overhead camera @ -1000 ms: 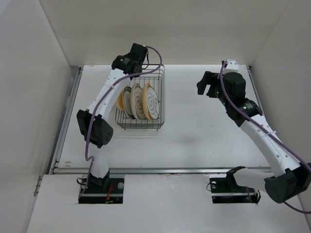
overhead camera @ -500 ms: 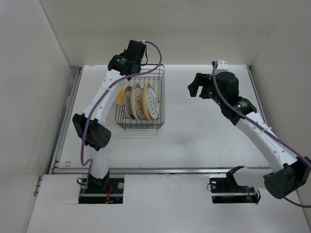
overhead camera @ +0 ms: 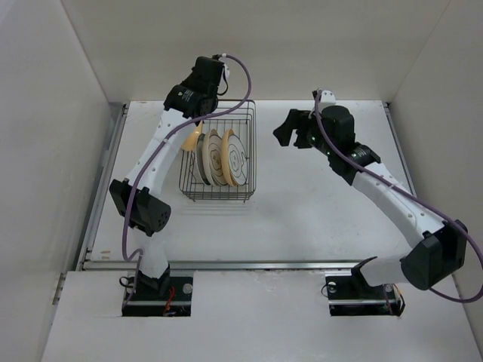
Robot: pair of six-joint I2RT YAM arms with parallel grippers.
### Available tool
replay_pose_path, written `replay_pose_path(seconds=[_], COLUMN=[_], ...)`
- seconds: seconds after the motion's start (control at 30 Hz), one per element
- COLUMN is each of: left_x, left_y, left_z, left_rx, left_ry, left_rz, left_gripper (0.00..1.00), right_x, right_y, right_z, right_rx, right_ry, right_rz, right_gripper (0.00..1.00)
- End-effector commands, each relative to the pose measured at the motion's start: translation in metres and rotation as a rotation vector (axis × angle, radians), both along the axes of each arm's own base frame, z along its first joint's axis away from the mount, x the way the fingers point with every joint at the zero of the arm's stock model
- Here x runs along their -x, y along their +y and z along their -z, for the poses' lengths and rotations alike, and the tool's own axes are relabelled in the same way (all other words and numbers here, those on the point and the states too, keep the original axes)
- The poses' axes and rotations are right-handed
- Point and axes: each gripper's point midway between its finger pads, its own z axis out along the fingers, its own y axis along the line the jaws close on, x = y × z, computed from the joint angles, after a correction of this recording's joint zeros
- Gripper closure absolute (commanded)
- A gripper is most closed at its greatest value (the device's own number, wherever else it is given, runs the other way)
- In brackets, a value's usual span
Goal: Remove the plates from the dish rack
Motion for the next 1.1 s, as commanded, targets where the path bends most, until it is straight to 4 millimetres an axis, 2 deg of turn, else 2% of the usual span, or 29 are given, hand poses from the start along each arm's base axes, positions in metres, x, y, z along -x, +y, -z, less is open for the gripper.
replay_pose_path(seconds=[0.0,0.1,0.23,0.3,0.37,0.4,0.47,0.53,0.57,0.6,0.63,0.67,0.7,0.77,0.83,0.87,0.93,0.97,1.07], left_x=[0.006,0.002,-0.011,-0.018,-0.018,-0.022,-0.024,-0.022,-0.022,-0.019,-0.02,-0.02,-0.019,-0.013,-0.007,-0.001,0.012,0.02,0.024], left_y=[0.007,0.009,0.015,0.022,0.022,0.019,0.016,0.019,0.014,0.016,0.007,0.008,0.008,-0.006,-0.014,-0.031,-0.042,-0.055,-0.064], left_z=[-0.068,-0.08,-0.085,-0.078,-0.087,-0.082,-0.086,-0.097,-0.089,-0.097,-0.095,-0.093,-0.084,-0.081,-0.06,-0.054,-0.029,-0.019,0.005], left_rx=[0.027,0.018,0.008,-0.007,0.007,0.015,0.036,0.092,0.144,0.195,0.25,0.293,0.353,0.465,0.553,0.622,0.673,0.723,0.793], left_ry=[-0.203,-0.252,-0.291,-0.28,-0.307,-0.301,-0.317,-0.35,-0.334,-0.357,-0.347,-0.342,-0.314,-0.272,-0.17,-0.108,0.026,0.092,0.185], left_rz=[-0.013,-0.025,-0.047,-0.063,-0.065,-0.058,-0.051,-0.051,-0.054,-0.053,-0.016,-0.012,-0.018,0.063,0.095,0.175,0.201,0.244,0.25], left_gripper=[1.0,1.0,1.0,1.0,1.0,1.0,1.0,1.0,1.0,1.0,1.0,1.0,1.0,1.0,1.0,1.0,1.0,1.0,1.0], right_x=[-0.006,-0.009,-0.011,-0.011,-0.011,-0.011,-0.011,-0.011,-0.011,-0.011,-0.01,-0.009,-0.007,-0.007,-0.007,-0.007,-0.008,-0.008,-0.012], right_y=[0.023,0.033,0.039,0.039,0.039,0.039,0.04,0.04,0.04,0.04,0.04,0.042,0.044,0.047,0.049,0.049,0.052,0.053,0.059], right_z=[-0.05,-0.051,-0.047,-0.047,-0.047,-0.047,-0.049,-0.049,-0.05,-0.05,-0.057,-0.06,-0.06,-0.066,-0.063,-0.063,-0.058,-0.061,-0.047], right_rx=[-0.111,-0.122,-0.119,-0.119,-0.119,-0.119,-0.123,-0.131,-0.138,-0.138,-0.158,-0.174,-0.176,-0.206,-0.211,-0.211,-0.209,-0.222,-0.22], right_ry=[-0.116,-0.113,-0.105,-0.105,-0.105,-0.105,-0.113,-0.108,-0.103,-0.103,-0.116,-0.12,-0.119,-0.127,-0.113,-0.113,-0.103,-0.105,-0.067], right_rz=[-0.064,-0.082,-0.092,-0.092,-0.092,-0.092,-0.092,-0.09,-0.088,-0.088,-0.087,-0.094,-0.107,-0.118,-0.125,-0.125,-0.136,-0.135,-0.151], right_gripper=[0.12,0.12,0.12,0.12,0.12,0.12,0.12,0.12,0.12,0.12,0.12,0.12,0.12,0.12,0.12,0.12,0.11,0.09,0.09])
